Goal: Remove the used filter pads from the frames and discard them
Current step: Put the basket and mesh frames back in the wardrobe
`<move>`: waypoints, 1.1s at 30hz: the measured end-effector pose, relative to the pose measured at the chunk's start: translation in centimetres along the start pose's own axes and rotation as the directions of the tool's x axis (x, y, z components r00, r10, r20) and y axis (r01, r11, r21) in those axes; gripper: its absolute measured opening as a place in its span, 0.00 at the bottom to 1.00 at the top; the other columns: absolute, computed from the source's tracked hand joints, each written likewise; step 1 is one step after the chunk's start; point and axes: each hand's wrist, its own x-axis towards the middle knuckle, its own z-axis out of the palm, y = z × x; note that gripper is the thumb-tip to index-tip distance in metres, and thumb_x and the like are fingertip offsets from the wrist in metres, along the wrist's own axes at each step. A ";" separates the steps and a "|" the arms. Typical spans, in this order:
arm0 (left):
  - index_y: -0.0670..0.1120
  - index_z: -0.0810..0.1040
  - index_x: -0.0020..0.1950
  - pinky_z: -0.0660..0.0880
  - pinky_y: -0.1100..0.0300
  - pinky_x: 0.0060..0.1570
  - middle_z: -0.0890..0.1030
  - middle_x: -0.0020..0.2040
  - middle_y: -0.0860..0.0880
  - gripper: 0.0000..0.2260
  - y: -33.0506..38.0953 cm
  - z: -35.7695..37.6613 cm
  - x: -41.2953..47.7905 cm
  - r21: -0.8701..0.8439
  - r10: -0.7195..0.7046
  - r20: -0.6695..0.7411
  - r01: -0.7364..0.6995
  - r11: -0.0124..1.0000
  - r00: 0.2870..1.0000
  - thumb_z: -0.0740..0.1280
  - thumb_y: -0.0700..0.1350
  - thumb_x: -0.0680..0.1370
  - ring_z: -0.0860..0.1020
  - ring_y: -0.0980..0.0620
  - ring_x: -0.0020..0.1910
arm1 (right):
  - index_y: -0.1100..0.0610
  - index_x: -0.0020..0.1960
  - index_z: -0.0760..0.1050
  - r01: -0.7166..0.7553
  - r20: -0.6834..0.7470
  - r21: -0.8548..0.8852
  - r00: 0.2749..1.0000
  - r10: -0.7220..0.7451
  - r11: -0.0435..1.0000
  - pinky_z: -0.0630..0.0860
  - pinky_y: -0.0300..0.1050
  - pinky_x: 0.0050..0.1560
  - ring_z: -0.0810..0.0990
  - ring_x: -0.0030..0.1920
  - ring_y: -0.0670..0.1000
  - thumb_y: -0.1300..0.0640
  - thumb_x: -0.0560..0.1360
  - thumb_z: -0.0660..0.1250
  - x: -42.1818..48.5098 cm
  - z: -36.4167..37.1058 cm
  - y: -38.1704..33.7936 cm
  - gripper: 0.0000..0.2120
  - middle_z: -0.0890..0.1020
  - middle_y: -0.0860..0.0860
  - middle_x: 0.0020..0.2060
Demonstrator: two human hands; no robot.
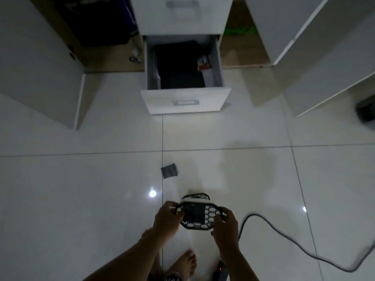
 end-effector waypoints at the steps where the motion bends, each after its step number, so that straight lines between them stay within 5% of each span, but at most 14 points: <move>1: 0.49 0.75 0.58 0.79 0.62 0.42 0.82 0.48 0.51 0.09 1.0 -1.0 -1.2 -0.028 -0.005 -0.004 0.005 1.000 1.000 0.68 0.46 0.78 0.82 0.53 0.45 | 0.40 0.49 0.74 0.007 -0.004 0.014 1.000 -0.007 1.000 0.82 0.62 0.46 0.83 0.47 0.56 0.57 0.72 0.62 -1.1 -0.5 -1.1 0.13 0.83 0.51 0.48; 3: 0.50 0.75 0.56 0.83 0.55 0.46 0.83 0.49 0.47 0.09 3.5 -3.3 -4.0 -0.085 0.005 -0.011 -0.006 0.996 1.000 0.70 0.44 0.77 0.84 0.52 0.45 | 0.39 0.48 0.75 0.026 -0.001 0.067 1.000 -0.026 0.997 0.82 0.61 0.46 0.83 0.46 0.56 0.56 0.70 0.62 -4.2 -2.0 -4.2 0.13 0.84 0.51 0.47; 7: 0.51 0.76 0.55 0.80 0.65 0.35 0.82 0.49 0.48 0.09 7.8 -6.4 -8.4 -0.123 0.040 -0.032 -0.043 0.992 0.999 0.71 0.43 0.77 0.82 0.54 0.42 | 0.43 0.52 0.76 0.054 -0.001 0.111 0.999 -0.054 0.992 0.83 0.60 0.45 0.83 0.45 0.55 0.59 0.75 0.63 -9.8 -5.1 -9.4 0.12 0.84 0.51 0.48; 11: 0.52 0.77 0.53 0.81 0.58 0.40 0.83 0.46 0.47 0.09 12.8 -10.0 -13.2 -0.173 0.086 -0.049 -0.093 0.981 0.995 0.72 0.45 0.76 0.83 0.50 0.42 | 0.52 0.55 0.76 0.135 -0.041 0.204 0.991 -0.129 0.970 0.81 0.57 0.40 0.82 0.40 0.55 0.65 0.77 0.61 -16.3 -8.5 -14.7 0.12 0.84 0.55 0.45; 18: 0.54 0.79 0.48 0.82 0.53 0.42 0.84 0.47 0.44 0.07 20.3 -16.0 -21.4 -0.282 0.159 -0.081 -0.175 0.943 0.984 0.75 0.47 0.74 0.83 0.44 0.44 | 0.55 0.56 0.76 0.257 -0.071 0.322 0.966 -0.247 0.911 0.79 0.52 0.39 0.81 0.39 0.55 0.64 0.78 0.61 -26.7 -13.2 -23.4 0.11 0.84 0.56 0.45; 21: 0.53 0.78 0.47 0.82 0.51 0.42 0.84 0.49 0.44 0.05 23.0 -17.7 -24.7 -0.331 0.215 -0.116 -0.242 0.912 0.970 0.74 0.47 0.75 0.82 0.45 0.42 | 0.55 0.57 0.76 0.314 -0.117 0.336 0.950 -0.291 0.888 0.82 0.58 0.43 0.81 0.41 0.55 0.64 0.78 0.60 -30.0 -14.5 -26.4 0.12 0.84 0.56 0.46; 26: 0.49 0.79 0.55 0.71 0.63 0.32 0.84 0.49 0.46 0.10 27.1 -18.8 -27.4 -0.357 0.238 -0.134 -0.271 0.894 0.962 0.72 0.50 0.76 0.81 0.48 0.39 | 0.55 0.61 0.74 0.341 -0.150 0.382 0.940 -0.306 0.859 0.80 0.66 0.48 0.80 0.42 0.53 0.65 0.78 0.60 -31.8 -17.0 -29.5 0.14 0.82 0.52 0.44; 33: 0.50 0.78 0.56 0.75 0.59 0.38 0.83 0.48 0.47 0.10 33.2 -16.0 -27.9 -0.388 0.262 -0.150 -0.301 0.871 0.953 0.71 0.51 0.77 0.80 0.50 0.39 | 0.56 0.63 0.74 0.310 -0.130 0.494 0.950 -0.284 0.812 0.78 0.49 0.39 0.82 0.50 0.60 0.62 0.77 0.61 -29.3 -22.0 -32.0 0.15 0.84 0.56 0.50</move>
